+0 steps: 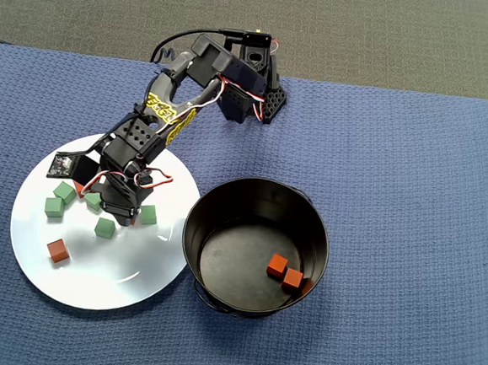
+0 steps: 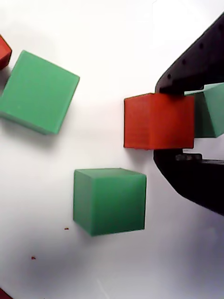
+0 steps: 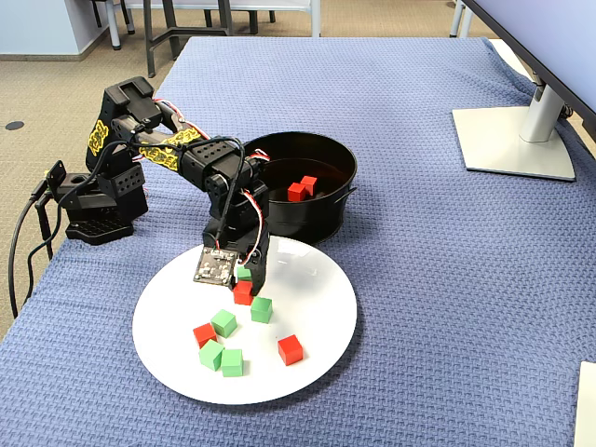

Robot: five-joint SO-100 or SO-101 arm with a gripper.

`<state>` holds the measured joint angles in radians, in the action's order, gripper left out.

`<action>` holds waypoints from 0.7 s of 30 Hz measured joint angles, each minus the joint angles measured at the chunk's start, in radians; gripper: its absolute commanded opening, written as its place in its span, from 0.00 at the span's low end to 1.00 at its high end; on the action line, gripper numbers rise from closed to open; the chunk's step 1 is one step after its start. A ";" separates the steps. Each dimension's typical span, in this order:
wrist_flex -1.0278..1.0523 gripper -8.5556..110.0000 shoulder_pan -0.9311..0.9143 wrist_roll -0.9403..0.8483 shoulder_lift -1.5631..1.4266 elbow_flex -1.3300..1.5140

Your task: Pick up the red cubes from the white plate and place them in the black recipient

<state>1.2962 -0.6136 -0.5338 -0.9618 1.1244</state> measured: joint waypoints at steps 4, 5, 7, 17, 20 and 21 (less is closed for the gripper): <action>0.008 0.07 -0.002 0.012 0.000 -0.063; 0.014 0.07 -0.002 0.017 0.000 -0.071; 0.021 0.07 -0.002 0.025 0.000 -0.075; 0.101 0.07 0.023 0.100 -0.290 -0.049; 0.121 0.07 0.067 0.135 -0.420 -0.018; 0.126 0.07 0.087 0.147 -0.462 -0.005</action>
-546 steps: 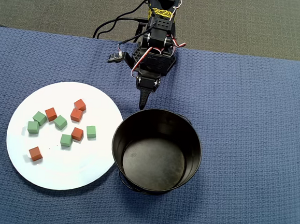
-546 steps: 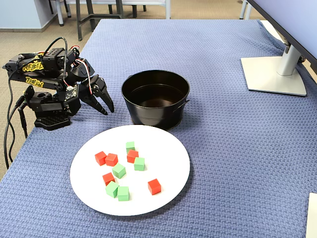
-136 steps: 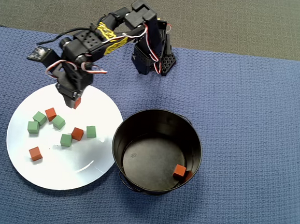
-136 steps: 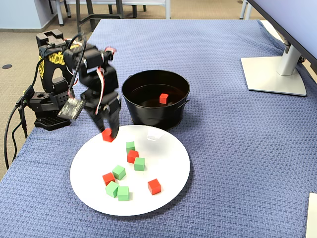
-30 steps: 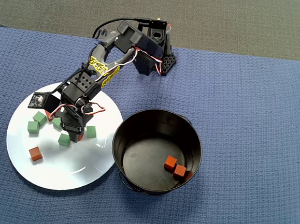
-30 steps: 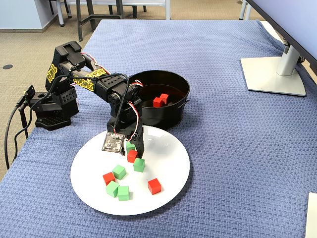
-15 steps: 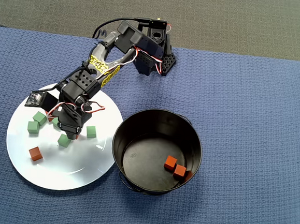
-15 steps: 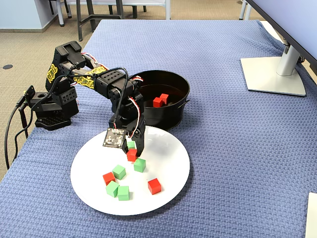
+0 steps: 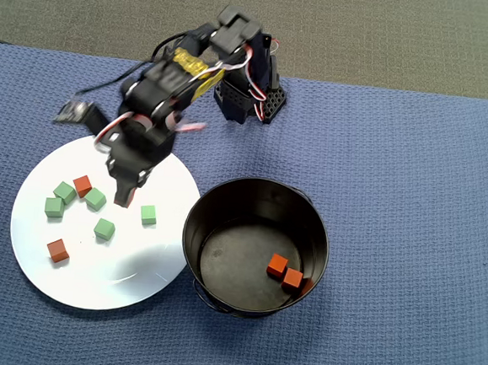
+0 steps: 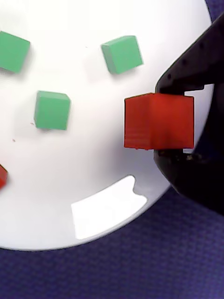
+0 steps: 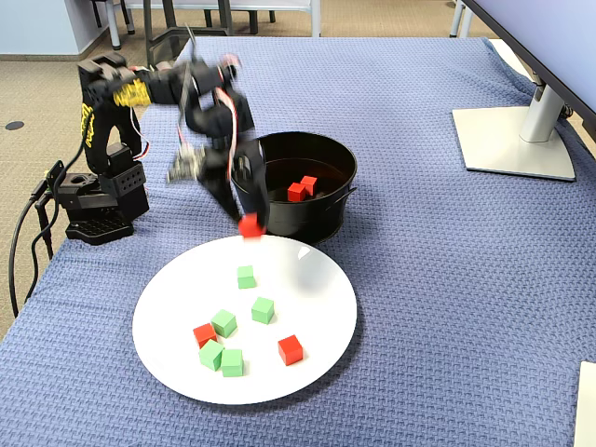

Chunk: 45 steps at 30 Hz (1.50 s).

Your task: Pick up the red cubes from the white plate and place them in the black recipient

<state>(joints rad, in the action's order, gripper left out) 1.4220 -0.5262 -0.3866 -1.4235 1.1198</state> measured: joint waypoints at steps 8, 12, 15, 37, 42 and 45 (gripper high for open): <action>0.005 0.07 0.273 0.097 -0.235 0.127; -0.025 0.26 0.436 0.161 -0.279 0.213; -0.057 0.35 0.545 0.195 -0.293 0.273; -0.028 0.28 -0.095 -0.439 -0.092 0.150; -0.044 0.27 -0.187 -0.471 0.040 0.084; -0.034 0.27 -0.207 -0.431 0.150 -0.011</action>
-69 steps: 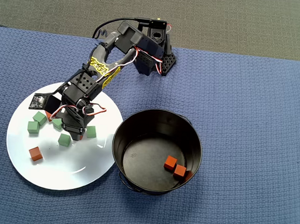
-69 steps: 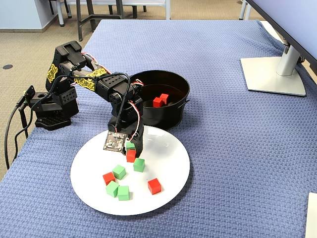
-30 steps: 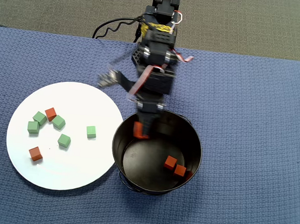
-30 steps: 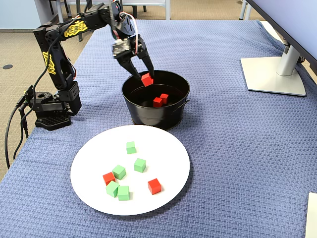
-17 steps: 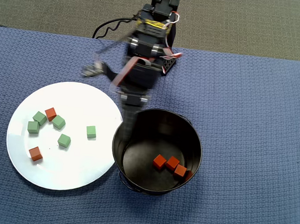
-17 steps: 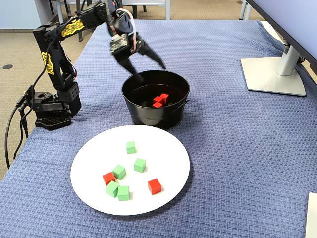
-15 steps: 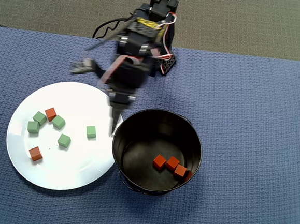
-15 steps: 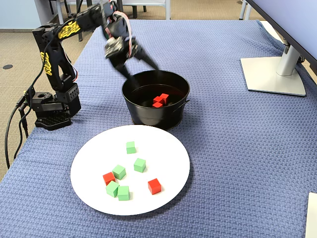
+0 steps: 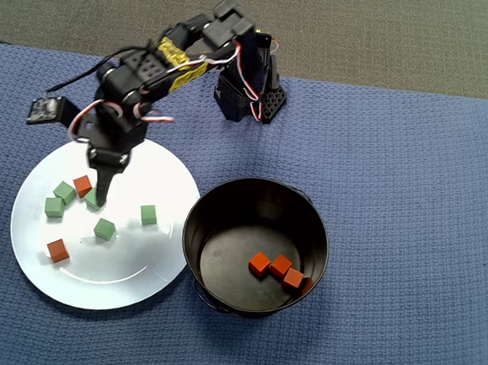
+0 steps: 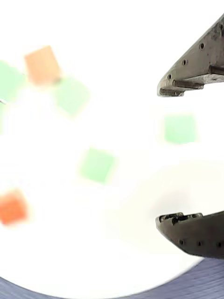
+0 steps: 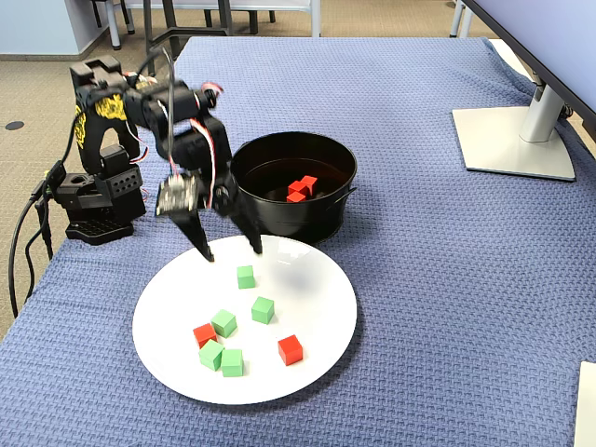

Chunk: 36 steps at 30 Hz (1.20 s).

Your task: Pick up the red cubes from the white plate and place them in the black recipient

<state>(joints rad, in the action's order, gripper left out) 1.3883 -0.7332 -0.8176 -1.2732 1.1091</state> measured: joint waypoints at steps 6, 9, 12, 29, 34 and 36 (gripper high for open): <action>0.035 0.27 -0.015 0.054 0.252 -0.213; 0.075 0.26 -0.011 0.020 0.367 -0.347; 0.100 0.26 -0.014 -0.038 0.460 -0.503; 0.106 0.26 0.017 -0.405 0.792 -1.008; 0.063 0.26 0.020 -0.499 0.864 -1.081; 0.049 0.26 0.023 -0.515 0.881 -1.098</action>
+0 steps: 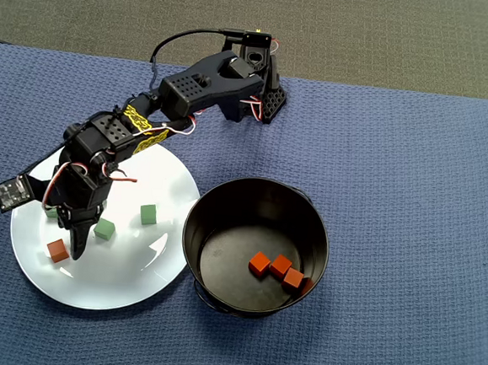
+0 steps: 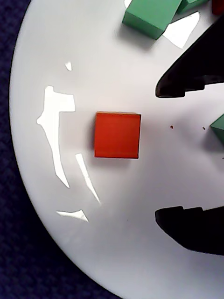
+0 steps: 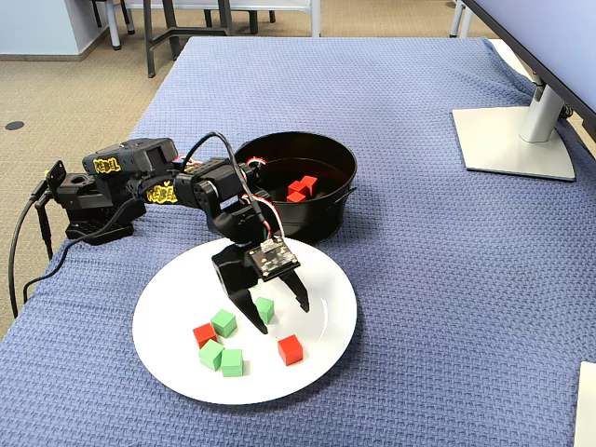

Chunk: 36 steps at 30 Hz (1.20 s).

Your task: Pick up the red cubes from the white plate and place them in the black recipient

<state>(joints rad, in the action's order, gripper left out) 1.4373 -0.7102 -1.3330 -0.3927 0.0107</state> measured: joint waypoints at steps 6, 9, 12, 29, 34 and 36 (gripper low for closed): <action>-0.055 0.24 -0.002 -0.009 0.086 -0.011; -0.080 0.24 -0.002 -0.009 0.118 -0.011; -0.115 0.24 -0.002 -0.009 0.129 -0.011; -0.169 0.07 -0.002 0.000 0.132 -0.011; -0.236 0.07 -0.002 0.064 0.092 0.071; -0.272 0.07 -0.003 0.112 0.023 0.169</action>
<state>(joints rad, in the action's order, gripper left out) 1.1658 -0.7133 -1.2210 -0.3697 0.1795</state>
